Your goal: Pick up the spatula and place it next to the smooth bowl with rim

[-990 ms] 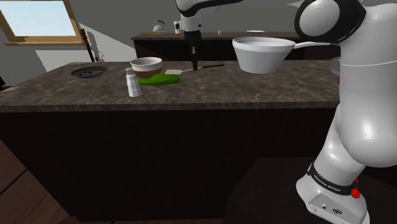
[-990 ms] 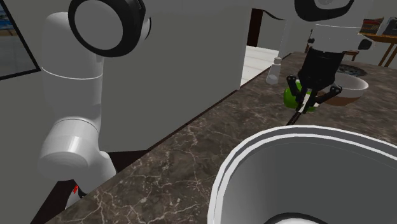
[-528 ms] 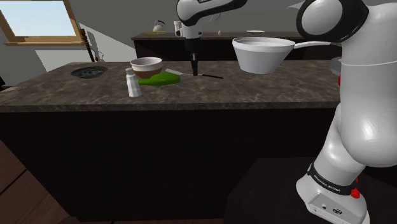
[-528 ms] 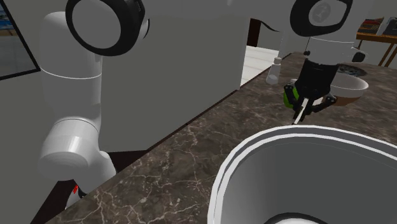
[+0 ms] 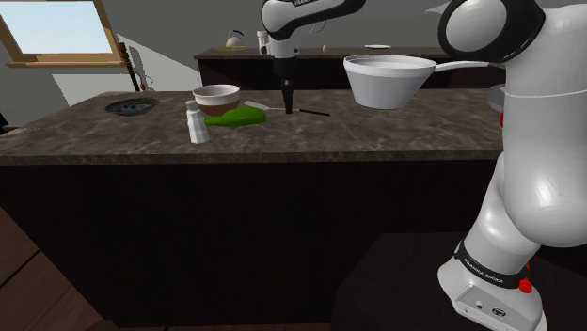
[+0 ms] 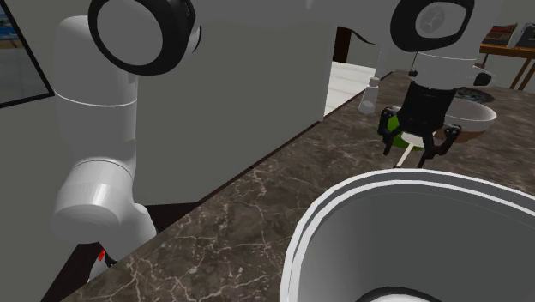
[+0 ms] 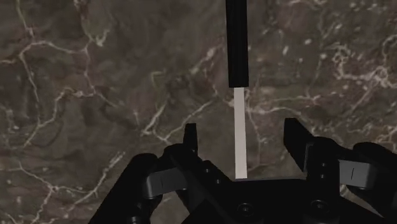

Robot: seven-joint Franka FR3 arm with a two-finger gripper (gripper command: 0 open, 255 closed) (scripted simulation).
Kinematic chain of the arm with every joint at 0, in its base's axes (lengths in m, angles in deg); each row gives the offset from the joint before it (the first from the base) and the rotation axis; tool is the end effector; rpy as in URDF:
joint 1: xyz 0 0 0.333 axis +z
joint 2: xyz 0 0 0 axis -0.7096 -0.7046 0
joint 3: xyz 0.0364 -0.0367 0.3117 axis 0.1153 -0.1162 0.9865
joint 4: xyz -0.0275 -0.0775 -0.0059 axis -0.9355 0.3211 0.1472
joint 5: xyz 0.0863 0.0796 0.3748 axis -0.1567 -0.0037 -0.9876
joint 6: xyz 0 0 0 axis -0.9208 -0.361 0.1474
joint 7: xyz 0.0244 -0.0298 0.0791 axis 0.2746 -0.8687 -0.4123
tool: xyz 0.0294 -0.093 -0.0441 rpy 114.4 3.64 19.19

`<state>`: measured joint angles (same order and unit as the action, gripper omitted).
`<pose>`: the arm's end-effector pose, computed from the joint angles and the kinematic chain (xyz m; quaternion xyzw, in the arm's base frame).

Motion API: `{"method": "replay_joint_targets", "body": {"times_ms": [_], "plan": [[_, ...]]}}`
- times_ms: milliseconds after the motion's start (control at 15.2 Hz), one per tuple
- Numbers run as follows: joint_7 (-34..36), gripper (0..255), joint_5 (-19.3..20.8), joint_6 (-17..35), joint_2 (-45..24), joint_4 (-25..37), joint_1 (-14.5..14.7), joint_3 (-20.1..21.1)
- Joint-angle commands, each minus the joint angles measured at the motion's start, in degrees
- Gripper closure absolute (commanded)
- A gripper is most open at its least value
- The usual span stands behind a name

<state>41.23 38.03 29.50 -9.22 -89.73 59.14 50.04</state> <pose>0.6520 0.0238 0.5066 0.9277 0.3719 -0.0296 0.0128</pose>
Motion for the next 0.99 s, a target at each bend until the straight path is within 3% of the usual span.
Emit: {"method": "replay_joint_targets", "body": {"times_ms": [0,198,462,924], "plan": [[0.0,0,0.0,0.0,0.0,-0.1,0.0,0.0],[0.0,0,0.0,-0.1,-0.2,0.2,0.0,0.0],[-0.1,0,-0.4,-8.2,-1.9,9.9,-0.5,0.0],[-0.1,0,-0.4,-8.2,-1.9,9.9,-0.5,0.0]]}}
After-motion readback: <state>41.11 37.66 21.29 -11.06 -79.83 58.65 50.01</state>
